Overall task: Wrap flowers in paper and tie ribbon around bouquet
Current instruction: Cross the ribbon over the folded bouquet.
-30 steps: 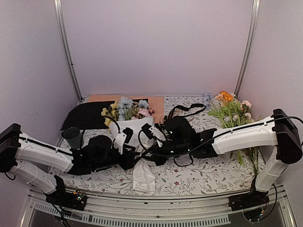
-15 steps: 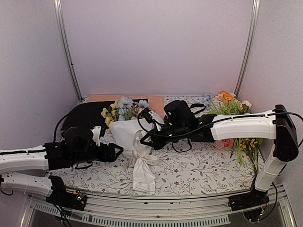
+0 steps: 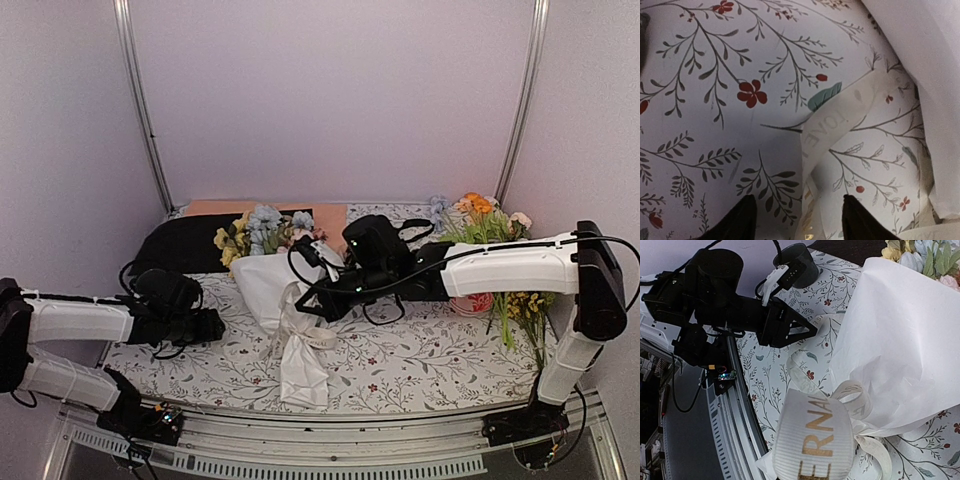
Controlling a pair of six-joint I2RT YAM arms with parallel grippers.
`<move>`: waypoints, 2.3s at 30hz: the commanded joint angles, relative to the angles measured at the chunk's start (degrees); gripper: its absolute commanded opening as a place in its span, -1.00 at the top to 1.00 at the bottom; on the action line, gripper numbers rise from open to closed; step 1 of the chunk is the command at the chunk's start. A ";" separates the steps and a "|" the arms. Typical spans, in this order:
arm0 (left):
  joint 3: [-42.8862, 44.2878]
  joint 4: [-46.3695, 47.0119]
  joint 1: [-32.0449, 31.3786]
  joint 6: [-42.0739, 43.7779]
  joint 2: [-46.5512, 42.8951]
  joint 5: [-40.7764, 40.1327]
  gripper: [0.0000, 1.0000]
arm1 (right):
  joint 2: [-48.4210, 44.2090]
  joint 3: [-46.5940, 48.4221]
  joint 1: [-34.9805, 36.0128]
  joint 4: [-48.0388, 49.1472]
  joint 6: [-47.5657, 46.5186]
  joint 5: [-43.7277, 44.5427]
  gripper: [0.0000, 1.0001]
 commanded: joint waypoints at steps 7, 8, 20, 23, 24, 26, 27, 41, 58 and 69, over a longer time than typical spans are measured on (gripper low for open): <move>-2.20 6.44 0.29 3.78 3.96 6.88 1.00 | 1.02 2.54 -0.07 -0.56 0.16 -2.09 1.00; -1.91 5.84 0.00 4.05 1.44 6.58 1.00 | 1.00 2.70 -0.12 -0.75 0.21 -1.98 1.00; 17.08 7.32 -28.66 33.23 -21.98 7.29 1.00 | 4.78 8.48 -2.73 -3.39 2.48 -10.98 1.00; 20.05 12.60 -37.06 39.50 -15.80 10.96 1.00 | 5.88 10.10 -3.21 -3.75 0.95 -12.90 1.00; 22.17 13.23 -37.98 41.19 -12.37 13.62 1.00 | 6.17 10.40 -3.63 -3.75 0.64 -13.70 1.00; 26.79 13.35 -39.22 44.10 -5.87 20.20 1.00 | 6.76 10.60 -4.36 -3.75 0.31 -14.72 1.00; 29.13 13.35 -39.58 45.48 -2.89 23.61 1.00 | 6.88 10.73 -4.79 -3.76 0.26 -15.01 1.00; 49.88 8.52 -42.71 61.37 28.74 42.01 1.00 | 10.54 16.72 -6.93 -10.03 -8.18 -17.82 1.00; 55.16 5.15 -45.77 63.09 41.60 26.28 0.04 | 11.48 19.64 -6.94 -15.97 -14.61 -17.48 1.00; 44.08 11.71 -45.33 60.46 28.50 15.82 -0.75 | 12.16 20.45 -6.98 -16.87 -15.17 -17.78 1.00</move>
